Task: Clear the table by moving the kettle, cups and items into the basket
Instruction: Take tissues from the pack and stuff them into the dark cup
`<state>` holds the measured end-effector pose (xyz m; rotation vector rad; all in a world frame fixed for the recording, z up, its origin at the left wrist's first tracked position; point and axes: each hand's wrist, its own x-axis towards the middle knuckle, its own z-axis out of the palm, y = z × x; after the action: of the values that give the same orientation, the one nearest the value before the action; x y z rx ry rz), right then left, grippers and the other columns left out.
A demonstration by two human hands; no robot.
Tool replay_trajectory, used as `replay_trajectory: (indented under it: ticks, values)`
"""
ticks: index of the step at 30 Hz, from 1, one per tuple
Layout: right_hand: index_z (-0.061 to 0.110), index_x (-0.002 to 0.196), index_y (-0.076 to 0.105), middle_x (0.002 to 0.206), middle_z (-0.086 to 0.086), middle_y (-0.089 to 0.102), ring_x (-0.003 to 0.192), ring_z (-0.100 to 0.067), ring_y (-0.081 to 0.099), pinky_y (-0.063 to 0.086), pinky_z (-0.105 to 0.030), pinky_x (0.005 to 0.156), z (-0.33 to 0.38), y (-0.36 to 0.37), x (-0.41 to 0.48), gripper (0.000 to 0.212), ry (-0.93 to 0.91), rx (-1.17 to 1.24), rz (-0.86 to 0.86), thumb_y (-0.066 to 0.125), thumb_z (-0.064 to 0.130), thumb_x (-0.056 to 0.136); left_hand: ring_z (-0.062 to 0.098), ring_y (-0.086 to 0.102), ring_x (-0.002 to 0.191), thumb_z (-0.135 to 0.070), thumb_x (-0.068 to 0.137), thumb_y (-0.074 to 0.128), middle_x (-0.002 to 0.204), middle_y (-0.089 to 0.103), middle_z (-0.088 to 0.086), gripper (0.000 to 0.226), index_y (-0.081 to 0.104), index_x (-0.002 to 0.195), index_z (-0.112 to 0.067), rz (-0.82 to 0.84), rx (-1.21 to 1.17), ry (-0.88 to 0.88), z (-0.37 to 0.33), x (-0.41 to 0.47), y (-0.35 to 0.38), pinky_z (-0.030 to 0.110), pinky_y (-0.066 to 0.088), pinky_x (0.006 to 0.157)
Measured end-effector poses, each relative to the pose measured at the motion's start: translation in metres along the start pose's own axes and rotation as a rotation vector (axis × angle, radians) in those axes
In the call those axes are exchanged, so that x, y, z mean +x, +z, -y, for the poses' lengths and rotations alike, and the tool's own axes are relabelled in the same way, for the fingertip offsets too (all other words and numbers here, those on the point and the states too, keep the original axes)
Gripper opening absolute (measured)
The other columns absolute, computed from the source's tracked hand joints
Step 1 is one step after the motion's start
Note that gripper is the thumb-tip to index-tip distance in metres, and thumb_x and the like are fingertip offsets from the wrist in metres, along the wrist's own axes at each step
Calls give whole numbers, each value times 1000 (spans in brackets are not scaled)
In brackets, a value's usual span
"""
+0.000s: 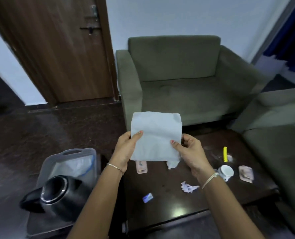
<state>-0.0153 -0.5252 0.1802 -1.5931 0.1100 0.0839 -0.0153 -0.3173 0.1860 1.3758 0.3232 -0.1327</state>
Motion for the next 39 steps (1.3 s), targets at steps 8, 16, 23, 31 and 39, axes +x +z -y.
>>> replay_trajectory:
  ticks: [8,16,23,31,39]
  values:
    - [17,93,70,92,0,74,89,-23,70,56,-48,80,-5,-146,-29,8,-108,-235,-188,66,13,88,13,70,87,-19,92,62,94,75,0,10,70,93,-13,92,210,91,31,-31,133,30,57,75]
    - [22,87,64,85,9,70,80,-15,64,51,-35,71,-15,-223,-16,3,-49,-459,-336,66,25,86,10,73,86,-26,82,74,95,77,-2,20,74,98,-14,228,157,87,32,-25,214,14,52,59]
    - [6,94,65,87,3,69,70,0,62,46,-9,58,-25,-245,26,17,-3,-253,-173,68,22,88,14,72,95,-17,82,74,105,75,1,29,68,110,-13,149,60,49,51,19,249,24,57,72]
    - [15,94,65,84,6,72,73,-4,67,56,-30,64,-44,-259,97,27,110,-296,-295,77,33,78,14,74,86,-10,83,72,96,77,1,26,67,108,-7,189,142,16,68,94,285,23,58,63]
    - [31,70,50,70,22,63,64,5,57,42,-9,52,-62,-255,160,25,47,-430,-297,71,44,76,24,68,99,-17,85,67,104,73,6,26,69,110,-11,149,554,-68,87,152,289,43,54,91]
